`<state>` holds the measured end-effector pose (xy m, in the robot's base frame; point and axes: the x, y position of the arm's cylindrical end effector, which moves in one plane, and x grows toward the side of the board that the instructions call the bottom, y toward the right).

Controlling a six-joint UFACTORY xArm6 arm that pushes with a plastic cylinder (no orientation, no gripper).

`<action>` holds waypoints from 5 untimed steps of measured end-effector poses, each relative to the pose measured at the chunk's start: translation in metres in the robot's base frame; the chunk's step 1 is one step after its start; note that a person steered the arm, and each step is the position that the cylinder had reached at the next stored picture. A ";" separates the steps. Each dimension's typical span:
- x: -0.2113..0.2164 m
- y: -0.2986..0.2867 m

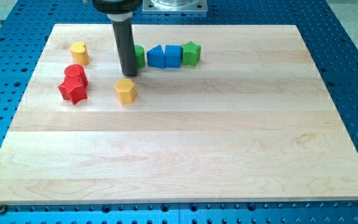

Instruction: Move the red blocks slightly towards the bottom

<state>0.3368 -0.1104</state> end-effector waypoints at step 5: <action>0.042 -0.101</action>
<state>0.3785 -0.2116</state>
